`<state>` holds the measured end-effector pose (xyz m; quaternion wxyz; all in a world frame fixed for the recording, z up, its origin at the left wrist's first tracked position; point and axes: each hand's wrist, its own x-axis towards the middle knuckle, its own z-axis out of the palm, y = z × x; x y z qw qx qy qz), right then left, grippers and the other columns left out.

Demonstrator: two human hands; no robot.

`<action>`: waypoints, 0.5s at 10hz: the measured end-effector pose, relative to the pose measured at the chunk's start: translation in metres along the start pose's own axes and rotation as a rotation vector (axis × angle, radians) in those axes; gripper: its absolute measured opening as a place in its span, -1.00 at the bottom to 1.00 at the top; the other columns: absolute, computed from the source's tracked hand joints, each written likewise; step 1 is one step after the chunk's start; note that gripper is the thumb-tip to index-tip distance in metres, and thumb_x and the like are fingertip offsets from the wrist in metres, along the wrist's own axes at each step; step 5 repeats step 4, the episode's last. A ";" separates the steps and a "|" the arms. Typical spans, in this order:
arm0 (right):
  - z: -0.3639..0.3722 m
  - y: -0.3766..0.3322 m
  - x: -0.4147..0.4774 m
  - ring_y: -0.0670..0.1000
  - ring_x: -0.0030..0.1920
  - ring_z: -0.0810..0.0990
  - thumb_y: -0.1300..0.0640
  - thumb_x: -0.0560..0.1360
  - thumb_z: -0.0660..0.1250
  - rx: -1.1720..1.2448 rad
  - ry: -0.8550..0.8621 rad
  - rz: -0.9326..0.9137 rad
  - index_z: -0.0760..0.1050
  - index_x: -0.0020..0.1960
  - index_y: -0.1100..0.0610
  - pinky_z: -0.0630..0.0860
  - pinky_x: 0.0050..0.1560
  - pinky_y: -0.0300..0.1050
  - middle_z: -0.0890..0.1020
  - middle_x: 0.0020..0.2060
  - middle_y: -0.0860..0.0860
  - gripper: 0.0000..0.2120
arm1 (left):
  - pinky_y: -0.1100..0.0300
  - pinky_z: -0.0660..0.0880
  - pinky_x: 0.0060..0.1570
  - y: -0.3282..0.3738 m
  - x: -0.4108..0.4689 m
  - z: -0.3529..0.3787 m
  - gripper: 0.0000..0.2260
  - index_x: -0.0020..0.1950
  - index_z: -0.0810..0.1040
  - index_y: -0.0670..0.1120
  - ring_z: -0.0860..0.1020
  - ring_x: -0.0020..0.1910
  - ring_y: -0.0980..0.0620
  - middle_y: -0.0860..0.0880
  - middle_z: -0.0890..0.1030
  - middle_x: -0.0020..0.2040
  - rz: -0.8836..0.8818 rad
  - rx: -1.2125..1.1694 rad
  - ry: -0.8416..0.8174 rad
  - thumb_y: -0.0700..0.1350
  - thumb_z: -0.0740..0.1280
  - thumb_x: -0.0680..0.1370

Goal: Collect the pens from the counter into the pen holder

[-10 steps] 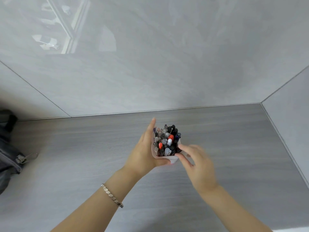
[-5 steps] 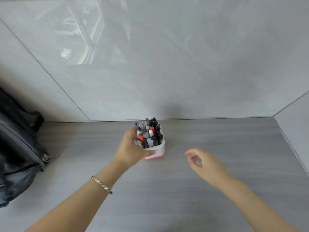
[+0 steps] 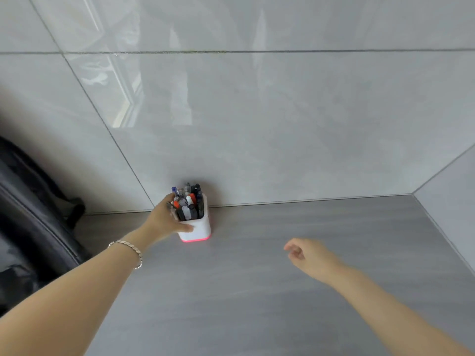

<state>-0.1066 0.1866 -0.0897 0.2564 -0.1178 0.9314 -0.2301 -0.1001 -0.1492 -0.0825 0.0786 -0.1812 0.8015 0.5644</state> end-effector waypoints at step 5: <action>-0.048 -0.024 -0.029 0.07 0.25 0.49 0.15 0.56 0.16 -0.301 -0.102 -0.044 0.43 0.26 0.11 0.40 0.20 -0.15 0.54 0.26 0.05 -0.72 | 0.17 0.36 -0.02 0.027 -0.068 0.064 -0.70 0.14 0.42 -0.17 0.48 0.14 -0.11 -0.13 0.50 0.12 -0.204 1.037 -0.267 0.01 0.22 0.52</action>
